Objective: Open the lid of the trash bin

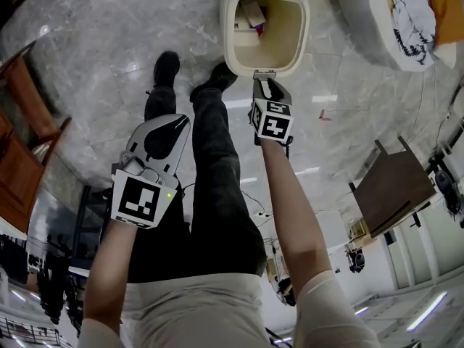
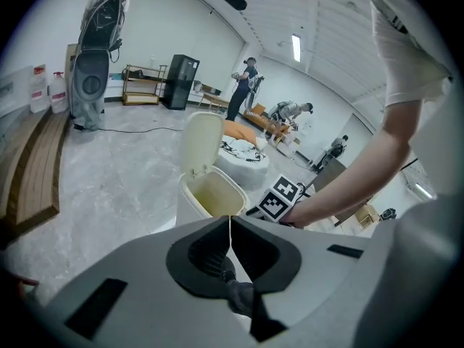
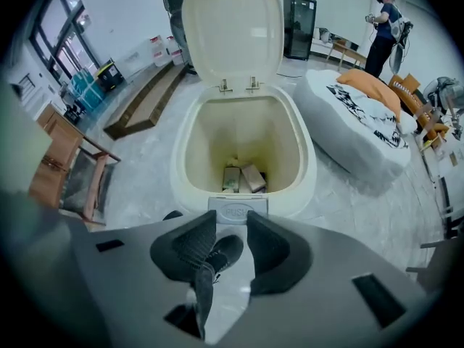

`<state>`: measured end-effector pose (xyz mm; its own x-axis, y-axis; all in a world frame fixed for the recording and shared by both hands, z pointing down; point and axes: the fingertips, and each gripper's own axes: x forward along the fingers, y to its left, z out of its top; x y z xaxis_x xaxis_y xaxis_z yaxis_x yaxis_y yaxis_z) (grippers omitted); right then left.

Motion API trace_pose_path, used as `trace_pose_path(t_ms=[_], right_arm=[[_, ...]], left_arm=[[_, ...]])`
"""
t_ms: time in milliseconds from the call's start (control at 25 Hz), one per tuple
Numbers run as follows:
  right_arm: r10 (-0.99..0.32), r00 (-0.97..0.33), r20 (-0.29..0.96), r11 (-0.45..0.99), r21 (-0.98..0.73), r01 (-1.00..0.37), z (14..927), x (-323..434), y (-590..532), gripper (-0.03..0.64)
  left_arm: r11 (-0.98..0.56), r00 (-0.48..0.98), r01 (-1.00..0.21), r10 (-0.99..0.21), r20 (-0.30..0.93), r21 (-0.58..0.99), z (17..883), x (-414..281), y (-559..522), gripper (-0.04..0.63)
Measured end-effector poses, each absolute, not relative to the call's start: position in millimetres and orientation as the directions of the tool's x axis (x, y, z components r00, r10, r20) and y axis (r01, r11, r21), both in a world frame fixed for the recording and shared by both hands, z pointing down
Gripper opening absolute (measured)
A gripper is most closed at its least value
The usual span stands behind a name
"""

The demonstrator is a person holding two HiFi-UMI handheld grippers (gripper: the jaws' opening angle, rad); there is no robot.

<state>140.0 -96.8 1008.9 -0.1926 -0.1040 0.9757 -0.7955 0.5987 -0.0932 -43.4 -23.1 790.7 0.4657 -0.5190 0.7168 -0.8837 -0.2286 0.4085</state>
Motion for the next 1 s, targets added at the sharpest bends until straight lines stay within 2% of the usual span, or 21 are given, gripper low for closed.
trace_pose_path(t_ms=[240,680,1000], right_arm=[[-0.039,-0.217,0.975,0.609,-0.149,-0.779,1012,144,-96,0.147],[-0.124,-0.268,0.955,0.62,-0.136,-0.773,947,160,-127,0.147],[-0.181,-0.35,0.919,0.656,-0.153,-0.74,879,150,-143,0.133]], left_arm=[[-0.266,0.463,-0.886,-0.523,0.715,0.379,780,-43,-24,0.021],[-0.281,0.457,-0.889,-0.538,0.708,0.361,745,-40,-32,0.021],[-0.282,0.459,-0.888,-0.549,0.698,0.362,713,-27,-38,0.021]])
